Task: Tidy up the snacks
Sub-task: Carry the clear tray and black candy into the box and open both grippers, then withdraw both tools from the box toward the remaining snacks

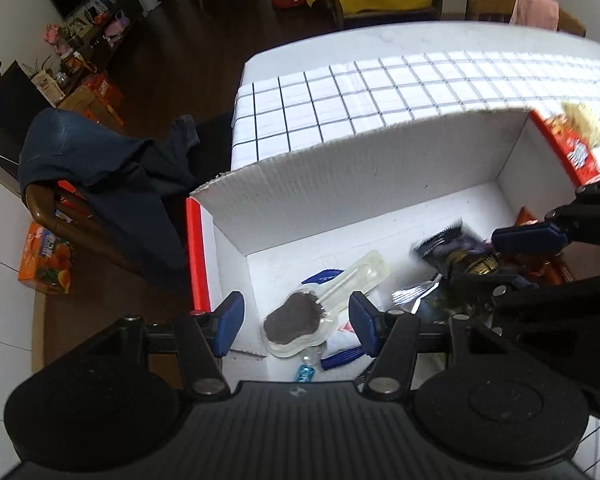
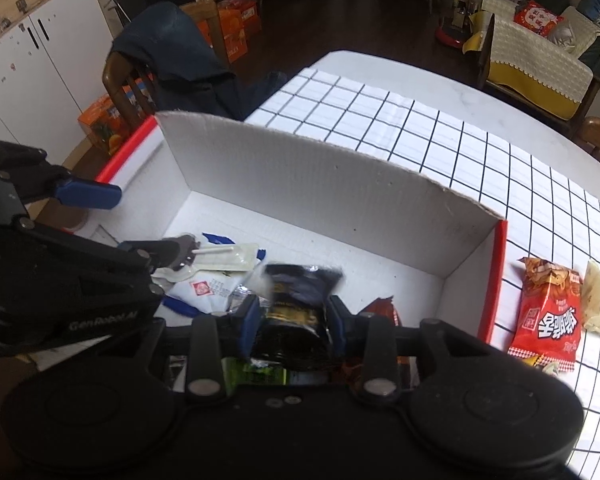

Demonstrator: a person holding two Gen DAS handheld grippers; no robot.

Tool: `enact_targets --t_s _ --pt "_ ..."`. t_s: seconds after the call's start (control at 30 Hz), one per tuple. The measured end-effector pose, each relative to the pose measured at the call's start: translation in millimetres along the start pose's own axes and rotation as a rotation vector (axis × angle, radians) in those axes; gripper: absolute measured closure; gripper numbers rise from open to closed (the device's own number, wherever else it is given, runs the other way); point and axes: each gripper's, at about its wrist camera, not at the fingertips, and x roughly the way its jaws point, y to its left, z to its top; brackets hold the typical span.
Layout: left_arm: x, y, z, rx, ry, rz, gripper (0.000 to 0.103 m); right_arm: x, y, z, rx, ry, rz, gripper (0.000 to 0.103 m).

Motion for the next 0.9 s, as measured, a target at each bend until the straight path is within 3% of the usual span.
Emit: enact_targets --t_s 0.3,0.6,0.9 --pt "-32.9 1.8 -14.1 -0.064 -0.079 -0.042 0.045 -42.6 -2.5 -12.2 0.023 -0.070 0.040 0.066" --pt "-79.7 -10.4 -24.7 -0.089 -0.201 -0.090 0.036 -92.0 -13.7 -31.0 0.059 -0.156 0.072 0.064" --pt "-114.1 -39.2 -19.5 -0.100 -0.316 -0.139 0.025 -132.3 -46.2 -54.6 0.135 -0.235 0.049 0.056"
